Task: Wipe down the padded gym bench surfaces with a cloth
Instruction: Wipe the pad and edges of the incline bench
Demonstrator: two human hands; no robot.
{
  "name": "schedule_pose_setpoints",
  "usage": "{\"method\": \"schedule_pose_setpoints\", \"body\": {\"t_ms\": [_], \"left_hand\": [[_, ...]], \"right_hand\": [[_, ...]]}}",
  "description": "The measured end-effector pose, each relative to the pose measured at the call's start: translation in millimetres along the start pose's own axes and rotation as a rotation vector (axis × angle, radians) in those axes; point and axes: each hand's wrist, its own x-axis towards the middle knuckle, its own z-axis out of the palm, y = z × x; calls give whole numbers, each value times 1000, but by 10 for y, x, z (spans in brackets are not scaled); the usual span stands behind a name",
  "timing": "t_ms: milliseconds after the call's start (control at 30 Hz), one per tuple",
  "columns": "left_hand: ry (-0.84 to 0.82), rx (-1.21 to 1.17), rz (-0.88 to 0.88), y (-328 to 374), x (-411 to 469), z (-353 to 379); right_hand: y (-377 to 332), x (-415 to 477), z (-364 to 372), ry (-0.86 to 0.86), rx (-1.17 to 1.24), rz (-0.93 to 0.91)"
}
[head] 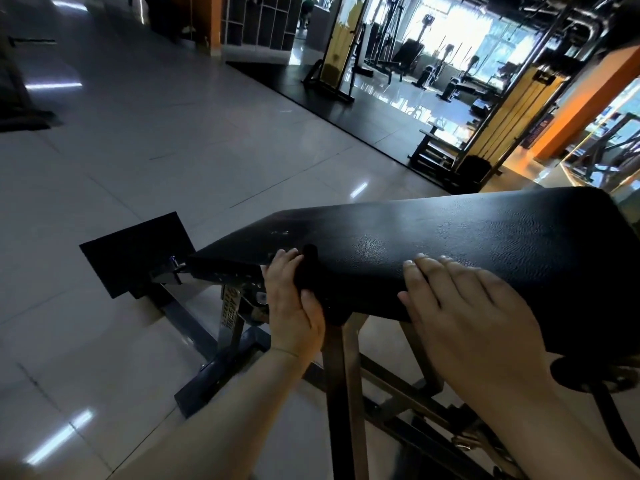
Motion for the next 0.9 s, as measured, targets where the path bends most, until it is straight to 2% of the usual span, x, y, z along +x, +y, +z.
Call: {"method": "schedule_pose_setpoints", "body": {"t_ms": [100, 200, 267, 333, 400, 500, 567, 600, 700, 767, 833, 900], "left_hand": [[96, -81, -170, 319, -48, 156], [26, -86, 10, 620, -214, 324], [-31, -44, 142, 529, -189, 305], [-40, 4, 177, 327, -118, 226], [14, -15, 67, 164, -76, 166], [152, -145, -228, 186, -91, 216], [205, -192, -298, 375, -129, 315], [192, -195, -258, 492, -159, 369], [34, -142, 22, 791, -352, 446], [-45, -100, 116, 756, -315, 381], [-53, -64, 66, 611, -192, 251], [7, -60, -83, 461, -14, 117]], "right_hand": [[-22, 22, 7, 17, 2, 10], [-42, 38, -10, -20, 15, 9], [-32, 33, -27, -37, 28, -1], [-25, 19, -37, -32, 47, -1], [-16, 10, -26, -45, 52, -9], [-33, 4, 7, -58, 55, -4], [-46, -3, 16, -55, 53, 6], [-43, -6, 14, -56, 53, 7], [-30, -10, -19, -89, 76, -5], [-13, -17, -74, -144, 95, -41], [58, -66, -152, -159, 161, -14], [220, -127, -255, -127, 222, 101]]}}
